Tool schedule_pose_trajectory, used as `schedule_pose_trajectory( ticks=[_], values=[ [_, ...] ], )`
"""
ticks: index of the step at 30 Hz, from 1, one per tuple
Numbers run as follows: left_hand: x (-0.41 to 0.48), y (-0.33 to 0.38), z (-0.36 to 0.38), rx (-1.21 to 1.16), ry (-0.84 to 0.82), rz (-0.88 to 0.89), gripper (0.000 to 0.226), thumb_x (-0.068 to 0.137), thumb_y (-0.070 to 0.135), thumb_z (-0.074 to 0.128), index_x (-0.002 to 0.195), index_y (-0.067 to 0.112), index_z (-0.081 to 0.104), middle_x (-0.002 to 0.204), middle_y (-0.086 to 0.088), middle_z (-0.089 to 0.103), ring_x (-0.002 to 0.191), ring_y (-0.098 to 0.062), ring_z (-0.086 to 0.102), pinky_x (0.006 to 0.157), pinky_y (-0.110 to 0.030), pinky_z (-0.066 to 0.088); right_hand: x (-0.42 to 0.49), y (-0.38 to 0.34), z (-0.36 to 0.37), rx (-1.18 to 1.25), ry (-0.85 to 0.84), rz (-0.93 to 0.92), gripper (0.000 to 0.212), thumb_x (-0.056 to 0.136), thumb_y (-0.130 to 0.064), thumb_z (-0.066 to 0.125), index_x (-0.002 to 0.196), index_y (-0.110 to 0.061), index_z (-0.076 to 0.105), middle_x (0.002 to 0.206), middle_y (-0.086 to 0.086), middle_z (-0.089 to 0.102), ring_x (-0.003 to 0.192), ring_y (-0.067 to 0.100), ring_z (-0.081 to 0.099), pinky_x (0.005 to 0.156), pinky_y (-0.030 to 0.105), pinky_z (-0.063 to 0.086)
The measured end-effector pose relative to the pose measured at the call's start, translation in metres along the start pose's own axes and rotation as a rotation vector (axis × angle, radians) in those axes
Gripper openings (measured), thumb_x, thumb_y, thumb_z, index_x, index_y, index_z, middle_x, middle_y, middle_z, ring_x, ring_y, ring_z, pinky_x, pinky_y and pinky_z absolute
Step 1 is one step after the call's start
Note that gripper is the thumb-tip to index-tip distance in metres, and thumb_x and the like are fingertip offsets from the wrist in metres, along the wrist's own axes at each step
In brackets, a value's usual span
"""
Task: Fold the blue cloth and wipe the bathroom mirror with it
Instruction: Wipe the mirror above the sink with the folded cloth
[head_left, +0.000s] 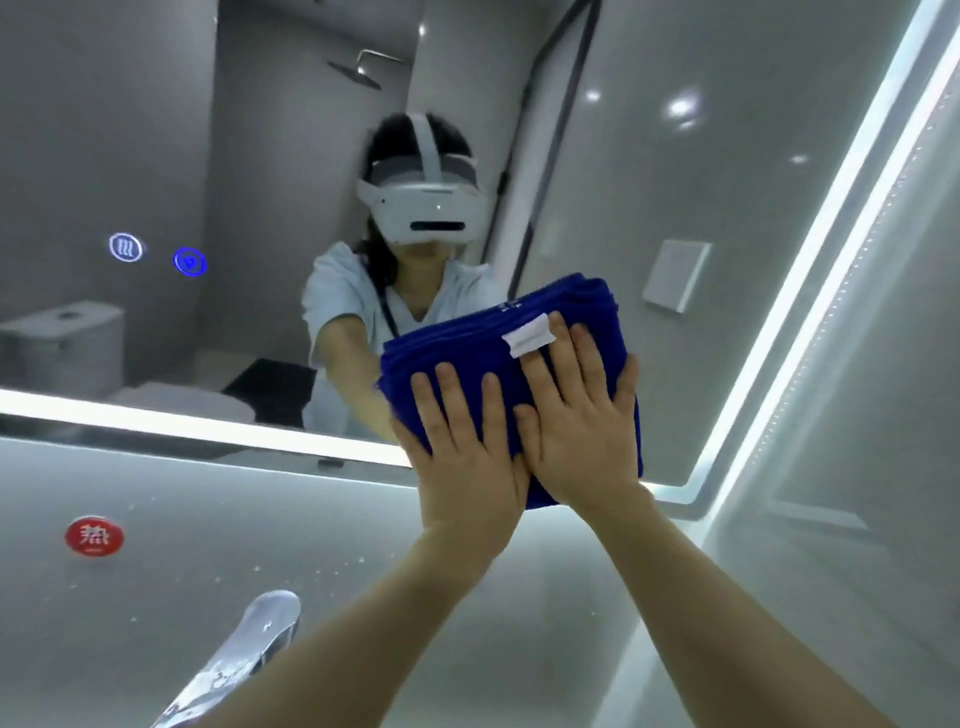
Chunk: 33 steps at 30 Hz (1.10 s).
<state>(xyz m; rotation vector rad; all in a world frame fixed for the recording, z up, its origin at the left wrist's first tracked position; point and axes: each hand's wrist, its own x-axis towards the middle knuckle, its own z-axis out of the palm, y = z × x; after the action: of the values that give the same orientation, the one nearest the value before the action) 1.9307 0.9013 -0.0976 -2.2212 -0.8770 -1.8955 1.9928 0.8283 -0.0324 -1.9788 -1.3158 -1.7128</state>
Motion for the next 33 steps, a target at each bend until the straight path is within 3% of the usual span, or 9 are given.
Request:
schedule_pose_trajectory(
  ticks=[3, 7, 12, 17, 22, 26, 28, 31, 33],
  values=[
    [0.004, 0.016, 0.01, 0.032, -0.019, 0.266, 0.058, 0.089, 0.039, 0.034, 0.139, 0.009, 0.027, 0.141, -0.024, 0.024, 0.134, -0.044, 0.013, 0.104, -0.062, 0.018, -0.026, 0.014, 0.002, 0.046, -0.047, 0.3, 0.056, 0.084, -0.026, 0.034, 0.138, -0.014, 0.028, 0.145, 0.015, 0.038, 0.132, 0.026, 0.023, 0.102, 0.056, 0.016],
    [0.017, 0.025, 0.011, 0.093, -0.046, 0.568, 0.06, 0.087, 0.041, 0.034, 0.139, 0.013, 0.027, 0.144, -0.017, 0.022, 0.135, -0.039, 0.016, 0.107, -0.059, 0.005, -0.048, 0.017, 0.005, 0.22, -0.147, 0.656, 0.062, 0.087, -0.029, 0.019, 0.145, -0.01, 0.027, 0.154, 0.013, 0.022, 0.141, 0.026, 0.012, 0.109, 0.052, 0.003],
    [0.035, 0.018, 0.0, 0.099, -0.102, 0.727, 0.059, 0.087, 0.043, 0.033, 0.138, 0.013, 0.031, 0.144, -0.018, 0.024, 0.137, -0.035, 0.008, 0.108, -0.057, 0.005, -0.041, 0.007, -0.001, 0.219, -0.158, 0.77, 0.064, 0.087, -0.031, 0.013, 0.145, -0.009, 0.026, 0.154, 0.013, 0.021, 0.142, 0.031, 0.018, 0.109, 0.052, 0.004],
    [0.101, 0.018, -0.02, 0.105, -0.214, 1.042, 0.061, 0.085, 0.046, 0.03, 0.133, 0.015, 0.049, 0.141, -0.015, 0.044, 0.134, -0.033, 0.03, 0.111, -0.051, 0.005, -0.012, -0.006, -0.01, 0.343, -0.101, 1.014, 0.073, 0.08, -0.041, -0.001, 0.148, -0.017, 0.004, 0.158, 0.006, 0.007, 0.145, 0.024, 0.005, 0.112, 0.055, 0.007],
    [0.171, 0.025, -0.039, 0.182, -0.231, 1.239, 0.062, 0.084, 0.05, 0.03, 0.135, 0.018, 0.047, 0.145, -0.013, 0.04, 0.136, -0.03, 0.033, 0.11, -0.05, 0.01, 0.04, -0.012, -0.022, 0.409, -0.035, 1.221, 0.077, 0.074, -0.05, -0.012, 0.147, -0.024, -0.009, 0.158, 0.0, -0.006, 0.145, 0.02, -0.005, 0.11, 0.06, 0.007],
    [0.229, 0.028, -0.059, 0.238, -0.177, 1.28, 0.063, 0.084, 0.052, 0.029, 0.134, 0.019, 0.049, 0.144, -0.013, 0.041, 0.135, -0.031, 0.035, 0.11, -0.052, 0.018, 0.097, -0.007, -0.038, 0.455, -0.009, 1.241, 0.063, 0.09, -0.046, 0.0, 0.147, -0.023, -0.012, 0.157, -0.002, -0.011, 0.144, 0.018, -0.009, 0.109, 0.062, 0.006],
    [0.259, 0.028, -0.076, 0.304, -0.163, 1.289, 0.064, 0.085, 0.054, 0.027, 0.137, 0.02, 0.044, 0.146, -0.013, 0.038, 0.137, -0.03, 0.032, 0.112, -0.054, 0.017, 0.127, -0.005, -0.048, 0.47, -0.008, 1.249, 0.058, 0.097, -0.037, 0.014, 0.148, -0.021, -0.011, 0.157, -0.002, -0.011, 0.144, 0.018, -0.01, 0.108, 0.063, 0.006],
    [0.301, 0.025, -0.095, 0.413, -0.163, 1.297, 0.067, 0.09, 0.056, 0.017, 0.148, 0.023, 0.015, 0.156, -0.011, 0.008, 0.144, -0.028, 0.003, 0.108, -0.049, -0.012, 0.172, -0.005, -0.062, 0.459, 0.006, 1.238, 0.059, 0.098, -0.034, 0.018, 0.148, -0.021, -0.012, 0.157, -0.001, -0.012, 0.144, 0.019, -0.012, 0.108, 0.063, 0.005],
    [0.327, 0.023, -0.105, 0.45, -0.165, 1.286, 0.068, 0.09, 0.057, 0.014, 0.148, 0.025, 0.0, 0.156, -0.009, -0.009, 0.143, -0.027, -0.012, 0.104, -0.046, -0.022, 0.202, -0.006, -0.069, 0.464, 0.021, 1.243, 0.059, 0.099, -0.035, 0.017, 0.148, -0.021, -0.013, 0.157, -0.001, -0.013, 0.144, 0.019, -0.013, 0.109, 0.063, 0.003]
  ],
)
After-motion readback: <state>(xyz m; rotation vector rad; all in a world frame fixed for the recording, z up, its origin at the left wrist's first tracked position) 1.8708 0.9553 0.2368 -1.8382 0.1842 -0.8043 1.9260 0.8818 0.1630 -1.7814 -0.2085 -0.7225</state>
